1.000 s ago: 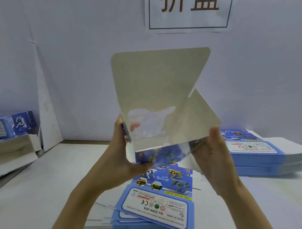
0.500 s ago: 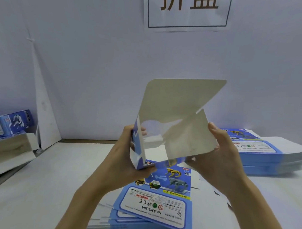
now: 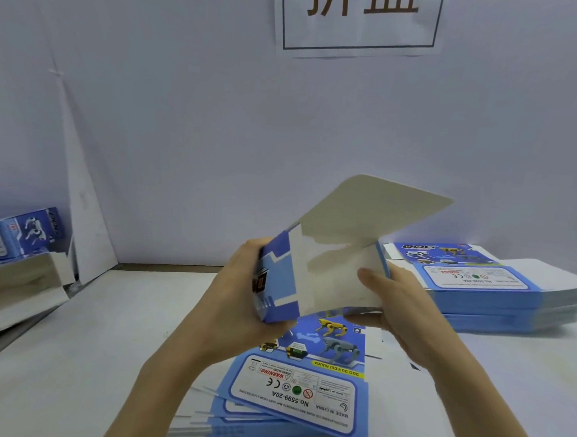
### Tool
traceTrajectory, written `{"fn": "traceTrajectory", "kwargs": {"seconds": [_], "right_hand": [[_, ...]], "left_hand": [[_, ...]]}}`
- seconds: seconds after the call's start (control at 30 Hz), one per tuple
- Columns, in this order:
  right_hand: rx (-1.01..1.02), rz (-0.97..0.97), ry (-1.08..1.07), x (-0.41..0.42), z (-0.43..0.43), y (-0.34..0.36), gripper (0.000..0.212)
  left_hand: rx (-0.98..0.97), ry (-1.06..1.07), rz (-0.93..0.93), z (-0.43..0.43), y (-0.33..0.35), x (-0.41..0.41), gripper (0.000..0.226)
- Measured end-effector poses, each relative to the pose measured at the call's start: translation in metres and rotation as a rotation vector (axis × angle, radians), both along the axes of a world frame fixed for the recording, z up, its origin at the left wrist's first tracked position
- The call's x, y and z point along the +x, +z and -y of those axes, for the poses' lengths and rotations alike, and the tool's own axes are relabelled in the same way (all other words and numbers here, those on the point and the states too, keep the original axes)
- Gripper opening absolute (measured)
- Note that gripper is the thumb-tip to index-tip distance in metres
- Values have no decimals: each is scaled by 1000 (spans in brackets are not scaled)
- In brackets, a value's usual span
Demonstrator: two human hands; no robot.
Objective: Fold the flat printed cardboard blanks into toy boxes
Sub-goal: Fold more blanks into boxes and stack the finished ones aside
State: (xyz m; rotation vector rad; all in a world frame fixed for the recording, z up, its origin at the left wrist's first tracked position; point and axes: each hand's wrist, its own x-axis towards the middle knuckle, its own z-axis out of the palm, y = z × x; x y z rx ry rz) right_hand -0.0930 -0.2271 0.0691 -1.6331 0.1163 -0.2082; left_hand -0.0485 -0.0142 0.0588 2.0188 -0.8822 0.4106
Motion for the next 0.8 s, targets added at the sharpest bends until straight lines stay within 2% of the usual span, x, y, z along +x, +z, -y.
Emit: {"fn": "traceTrajectory", "kwargs": {"seconds": [0.1, 0.27, 0.37, 0.53, 0.63, 0.7, 0.8], "right_hand": [[-60, 23, 63, -3, -1, 1, 15], [-158, 57, -69, -1, -5, 1, 24], [-158, 57, -19, -2, -7, 2, 20], [-291, 100, -111, -1, -5, 2, 28], [-355, 100, -38, -3, 0, 3, 34], [-386, 54, -17, -5, 3, 5, 35], [-437, 61, -92, -4, 3, 3, 36]], "left_hand": [[-6, 1, -12, -6, 0, 3, 75], [1, 15, 13, -7, -1, 5, 80], [20, 7, 17, -10, -2, 6, 81], [8, 9, 21, -11, -5, 11, 87], [-2, 30, 94, -10, -5, 13, 91], [-54, 28, 40, -10, -2, 10, 87], [-174, -120, -187, -8, 4, 4, 78]]}}
